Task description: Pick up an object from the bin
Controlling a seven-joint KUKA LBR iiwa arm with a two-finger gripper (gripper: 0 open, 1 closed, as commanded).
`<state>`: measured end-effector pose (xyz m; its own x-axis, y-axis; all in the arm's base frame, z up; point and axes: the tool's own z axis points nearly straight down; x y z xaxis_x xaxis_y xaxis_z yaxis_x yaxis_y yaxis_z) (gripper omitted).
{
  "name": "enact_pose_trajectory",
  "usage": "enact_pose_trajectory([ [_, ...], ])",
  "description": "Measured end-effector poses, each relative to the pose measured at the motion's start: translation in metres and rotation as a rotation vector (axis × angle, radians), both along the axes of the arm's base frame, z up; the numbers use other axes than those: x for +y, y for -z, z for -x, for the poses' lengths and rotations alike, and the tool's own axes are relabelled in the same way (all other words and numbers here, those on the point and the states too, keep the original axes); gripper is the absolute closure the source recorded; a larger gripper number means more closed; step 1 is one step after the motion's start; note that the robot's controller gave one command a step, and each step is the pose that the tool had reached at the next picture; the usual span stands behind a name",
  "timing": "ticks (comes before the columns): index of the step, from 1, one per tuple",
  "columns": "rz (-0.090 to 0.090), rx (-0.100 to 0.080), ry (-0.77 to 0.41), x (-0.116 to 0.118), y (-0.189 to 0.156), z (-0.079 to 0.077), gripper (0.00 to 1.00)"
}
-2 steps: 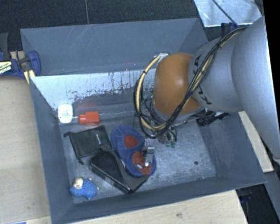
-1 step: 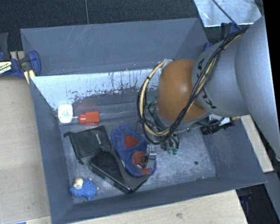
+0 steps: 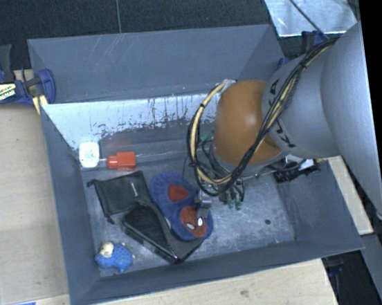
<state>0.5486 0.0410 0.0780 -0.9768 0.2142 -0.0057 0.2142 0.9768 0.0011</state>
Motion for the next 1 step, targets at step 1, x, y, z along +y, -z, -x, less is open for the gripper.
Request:
enact_pose_trajectory([
  [1,-0.001,-0.008,0.006,-0.0117,-0.2259,-0.0268,1.00],
])
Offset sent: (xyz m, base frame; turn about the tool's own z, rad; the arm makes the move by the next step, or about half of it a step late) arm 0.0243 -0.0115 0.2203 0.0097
